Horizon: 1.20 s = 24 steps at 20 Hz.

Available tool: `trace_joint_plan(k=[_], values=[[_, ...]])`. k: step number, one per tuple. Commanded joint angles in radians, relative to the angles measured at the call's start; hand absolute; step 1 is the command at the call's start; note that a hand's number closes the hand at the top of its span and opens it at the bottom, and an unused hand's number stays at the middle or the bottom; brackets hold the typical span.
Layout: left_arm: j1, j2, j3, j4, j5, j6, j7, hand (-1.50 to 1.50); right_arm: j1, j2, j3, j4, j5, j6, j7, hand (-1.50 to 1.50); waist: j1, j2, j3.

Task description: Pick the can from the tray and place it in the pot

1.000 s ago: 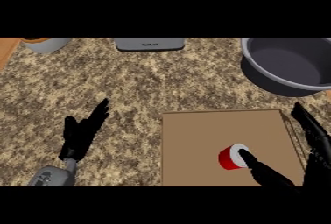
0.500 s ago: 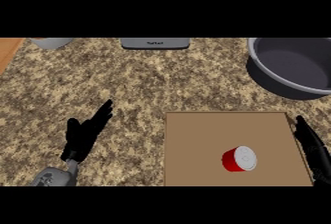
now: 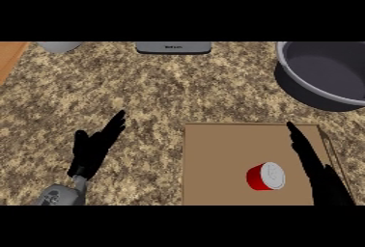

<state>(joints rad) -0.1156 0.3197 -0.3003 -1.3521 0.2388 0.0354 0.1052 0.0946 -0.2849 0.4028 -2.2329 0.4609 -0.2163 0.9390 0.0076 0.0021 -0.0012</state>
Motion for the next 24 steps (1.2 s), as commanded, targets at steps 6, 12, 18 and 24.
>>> trace_joint_plan(k=[6,12,18,24], values=[[0.025,0.022,0.071,-0.02,-0.019,-0.067,-0.001,0.0,0.143,-0.045,-0.06,0.12,-0.08,0.079,-0.171,-1.5,-0.01,-0.003,0.002],[0.088,-0.062,0.041,-0.1,-0.076,-0.021,0.038,0.0,0.177,-0.001,-0.106,0.225,-0.041,0.019,-0.369,-1.5,-0.008,-0.004,0.002],[0.044,-0.046,0.097,-0.08,-0.074,-0.07,0.068,0.0,0.19,0.028,-0.169,0.226,-0.211,0.08,-0.477,-1.5,-0.007,-0.003,0.002],[0.045,-0.055,0.117,-0.068,-0.077,-0.092,0.065,0.0,0.26,0.104,-0.178,0.248,-0.31,0.067,-0.657,-1.5,-0.01,-0.004,0.002]])
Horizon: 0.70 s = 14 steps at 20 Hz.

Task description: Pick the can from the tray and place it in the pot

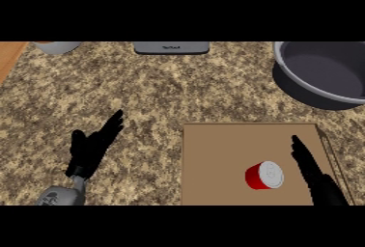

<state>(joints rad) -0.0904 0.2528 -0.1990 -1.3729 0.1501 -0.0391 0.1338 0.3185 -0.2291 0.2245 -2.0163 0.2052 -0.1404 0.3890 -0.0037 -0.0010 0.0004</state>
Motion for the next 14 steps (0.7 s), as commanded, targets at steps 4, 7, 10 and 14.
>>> trace_joint_plan(k=[4,7,10,14], values=[[-0.032,-0.023,0.025,0.083,-0.036,-0.025,-0.043,0.0,-0.046,0.076,-0.066,0.178,-0.144,0.033,-0.155,-1.5,0.001,0.002,0.0],[0.013,-0.019,0.035,0.017,-0.031,-0.032,-0.017,0.0,0.015,0.125,-0.023,0.249,-0.123,0.019,-0.275,-1.5,0.002,0.0,0.0],[0.018,-0.035,0.034,-0.075,-0.037,-0.014,0.086,0.0,-0.085,0.12,-0.104,0.313,-0.196,0.056,-0.223,-1.5,0.005,0.0,0.0],[-0.009,-0.039,0.064,-0.005,-0.056,-0.055,0.018,0.0,-0.104,0.144,-0.12,0.486,-0.197,0.079,-0.391,-1.5,0.003,0.001,0.0]])
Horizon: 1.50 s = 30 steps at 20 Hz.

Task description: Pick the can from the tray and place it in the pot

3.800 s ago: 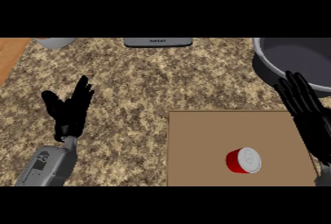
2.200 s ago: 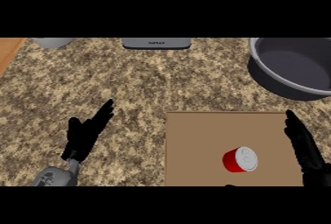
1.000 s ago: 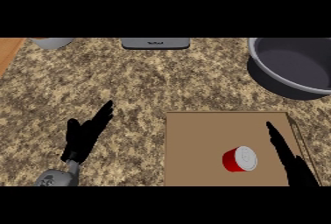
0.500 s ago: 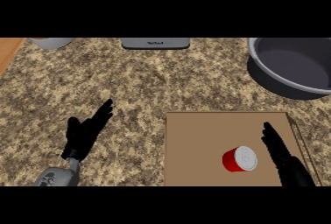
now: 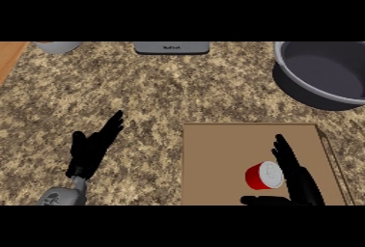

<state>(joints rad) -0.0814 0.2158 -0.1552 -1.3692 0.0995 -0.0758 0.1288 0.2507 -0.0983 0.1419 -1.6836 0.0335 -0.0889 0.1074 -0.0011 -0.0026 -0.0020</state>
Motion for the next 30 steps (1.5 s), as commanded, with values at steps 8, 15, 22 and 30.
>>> trace_joint_plan(k=[8,15,22,30], values=[[0.003,0.01,0.046,0.013,0.011,-0.066,0.006,0.0,0.02,0.034,0.023,0.215,0.042,0.022,-0.269,1.5,0.001,0.003,0.003],[-0.003,-0.021,0.03,-0.085,-0.018,-0.018,0.085,0.0,0.023,0.096,0.05,0.154,0.065,-0.054,-0.367,1.5,0.002,0.0,0.003],[-0.015,-0.028,0.024,-0.001,-0.021,-0.044,0.013,0.0,-0.163,-0.368,-0.25,0.286,-0.144,0.363,-0.445,1.5,0.049,0.024,0.015],[-0.04,-0.032,0.015,-0.011,-0.024,-0.05,0.018,0.0,-0.267,-0.659,-0.422,0.493,-0.237,0.636,-0.62,1.5,0.061,0.032,0.021]])
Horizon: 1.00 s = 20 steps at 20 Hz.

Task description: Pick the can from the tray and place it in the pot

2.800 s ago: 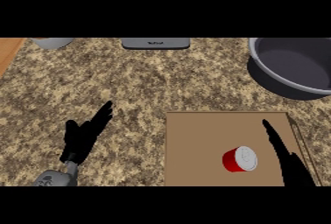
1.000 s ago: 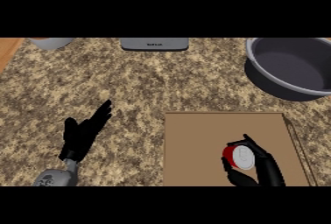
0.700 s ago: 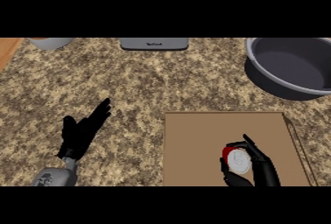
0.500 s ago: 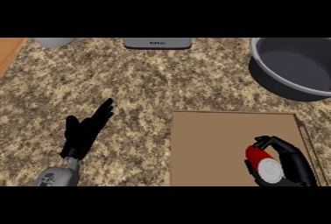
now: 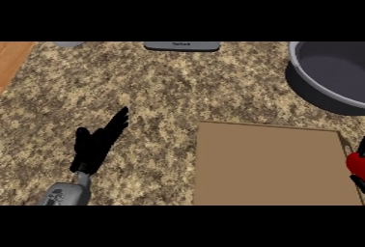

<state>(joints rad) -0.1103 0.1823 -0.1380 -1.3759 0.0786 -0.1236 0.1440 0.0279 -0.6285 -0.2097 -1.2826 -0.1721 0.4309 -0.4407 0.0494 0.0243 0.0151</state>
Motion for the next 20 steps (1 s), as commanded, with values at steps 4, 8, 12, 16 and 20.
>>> trace_joint_plan(k=[4,8,12,16,20], values=[[-0.018,0.0,-0.012,0.005,-0.007,-0.012,-0.001,0.0,-0.099,-0.233,-0.12,0.222,-0.028,0.21,-0.177,1.5,0.025,0.013,0.004],[-0.005,-0.016,-0.023,0.009,-0.016,0.001,-0.002,0.0,-0.131,-0.342,-0.166,0.298,-0.018,0.25,-0.272,1.5,0.016,0.005,0.003],[-0.029,-0.013,-0.019,0.009,-0.004,-0.018,-0.005,0.0,-0.195,-0.413,-0.165,0.365,0.019,0.22,-0.321,1.5,0.037,0.01,0.001],[-0.027,-0.004,-0.017,0.005,-0.013,-0.013,0.003,0.0,-0.242,-0.454,-0.133,0.431,0.071,0.186,-0.379,1.5,0.056,0.009,-0.001],[-0.037,-0.04,-0.047,0.022,-0.026,-0.002,0.012,0.0,-0.304,-0.482,-0.079,0.483,0.129,0.149,-0.425,1.5,0.057,0.011,-0.003]])
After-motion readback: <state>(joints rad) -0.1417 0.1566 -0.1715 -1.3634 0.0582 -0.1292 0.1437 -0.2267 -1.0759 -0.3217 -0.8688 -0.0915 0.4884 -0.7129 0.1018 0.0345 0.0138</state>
